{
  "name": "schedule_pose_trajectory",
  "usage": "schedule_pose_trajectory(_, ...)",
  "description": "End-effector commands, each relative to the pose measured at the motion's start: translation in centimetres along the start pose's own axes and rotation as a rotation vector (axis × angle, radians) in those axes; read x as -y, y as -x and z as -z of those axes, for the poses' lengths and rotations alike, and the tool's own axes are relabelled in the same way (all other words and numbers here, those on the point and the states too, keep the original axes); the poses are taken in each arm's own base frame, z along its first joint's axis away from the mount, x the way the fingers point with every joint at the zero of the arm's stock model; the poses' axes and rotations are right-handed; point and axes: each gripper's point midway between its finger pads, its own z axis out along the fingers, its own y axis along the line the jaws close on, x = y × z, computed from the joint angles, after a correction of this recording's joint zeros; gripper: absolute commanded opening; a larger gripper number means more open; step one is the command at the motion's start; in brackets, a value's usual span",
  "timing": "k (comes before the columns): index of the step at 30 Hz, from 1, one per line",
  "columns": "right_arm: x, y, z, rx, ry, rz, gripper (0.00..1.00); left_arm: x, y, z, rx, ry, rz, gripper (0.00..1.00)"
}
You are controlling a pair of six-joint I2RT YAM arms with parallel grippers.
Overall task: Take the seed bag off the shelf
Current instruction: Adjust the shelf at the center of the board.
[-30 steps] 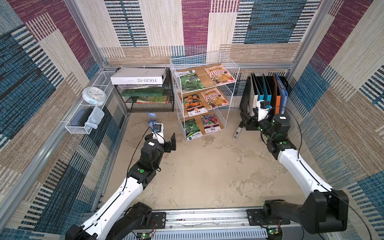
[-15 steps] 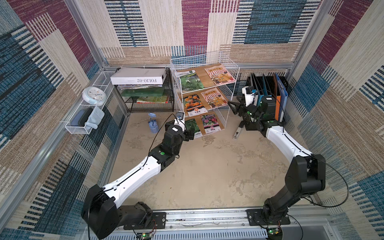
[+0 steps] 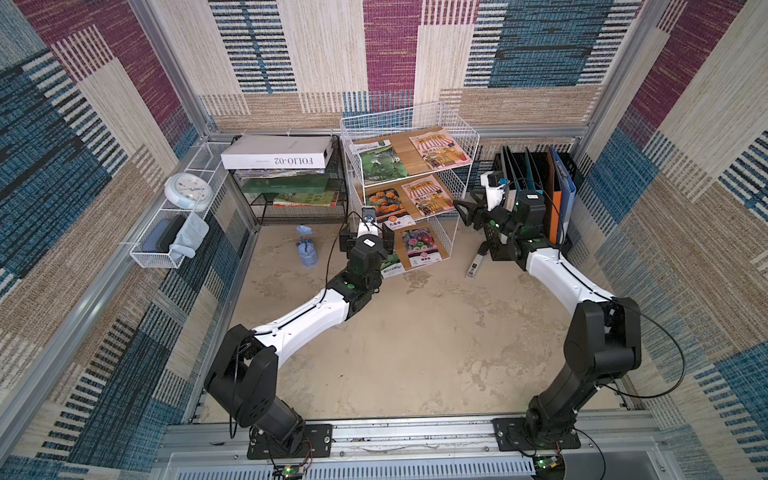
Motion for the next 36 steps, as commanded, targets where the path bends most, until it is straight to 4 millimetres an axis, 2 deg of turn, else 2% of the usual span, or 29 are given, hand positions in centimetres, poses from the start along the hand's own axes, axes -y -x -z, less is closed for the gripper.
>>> schedule_pose_trajectory(1,0.4,0.9,-0.4,0.035,-0.011,0.024,0.72,-0.8,2.0,-0.1,0.064,0.048,0.019,0.92)
schedule_pose_trajectory(10,1.1,0.7,-1.4,0.044,-0.014,0.012,0.67,-0.9,1.8,-1.2,0.045,0.089,-0.030,0.77)
schedule_pose_trajectory(18,2.4,0.3,-3.0,0.048,-0.031,0.020,0.62,-1.8,1.0,-1.9,0.012,0.140,-0.017,0.71)
schedule_pose_trajectory(27,3.0,-0.4,-4.7,0.090,-0.007,0.002,0.47,-2.0,0.1,-2.6,-0.015,0.152,-0.016,0.67)
schedule_pose_trajectory(36,3.8,-0.7,-5.9,0.107,-0.008,-0.009,0.31,-2.1,-0.3,-3.8,-0.033,0.167,-0.015,0.56)
